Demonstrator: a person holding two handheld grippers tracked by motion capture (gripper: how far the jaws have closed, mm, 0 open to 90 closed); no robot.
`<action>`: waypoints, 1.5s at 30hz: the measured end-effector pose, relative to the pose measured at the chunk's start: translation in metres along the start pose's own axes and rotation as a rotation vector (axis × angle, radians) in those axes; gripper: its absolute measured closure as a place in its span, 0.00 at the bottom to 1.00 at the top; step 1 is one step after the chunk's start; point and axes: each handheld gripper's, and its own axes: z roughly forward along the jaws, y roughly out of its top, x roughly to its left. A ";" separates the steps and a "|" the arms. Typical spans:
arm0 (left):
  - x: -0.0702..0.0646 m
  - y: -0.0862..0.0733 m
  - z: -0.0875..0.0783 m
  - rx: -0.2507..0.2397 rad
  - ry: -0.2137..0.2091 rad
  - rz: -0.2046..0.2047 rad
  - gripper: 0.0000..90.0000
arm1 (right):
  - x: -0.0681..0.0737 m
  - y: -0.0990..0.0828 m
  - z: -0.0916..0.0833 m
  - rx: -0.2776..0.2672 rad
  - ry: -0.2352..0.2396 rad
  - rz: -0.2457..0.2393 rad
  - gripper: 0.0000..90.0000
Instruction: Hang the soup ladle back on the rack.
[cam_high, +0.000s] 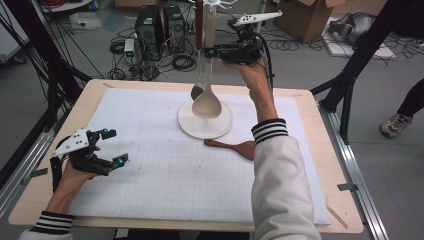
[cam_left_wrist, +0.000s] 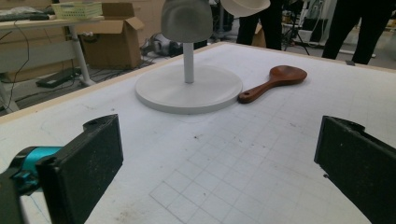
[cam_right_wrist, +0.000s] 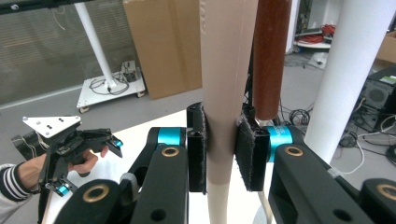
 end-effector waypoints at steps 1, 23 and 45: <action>0.000 0.000 0.000 0.000 -0.001 0.000 0.02 | -0.001 0.000 0.000 -0.001 -0.003 0.003 0.85; 0.001 -0.001 -0.001 -0.003 -0.003 -0.008 0.02 | -0.011 -0.004 0.007 -0.015 -0.005 0.029 0.85; 0.002 -0.003 -0.002 -0.005 -0.001 -0.022 0.02 | -0.010 -0.006 0.008 -0.020 -0.028 0.007 0.80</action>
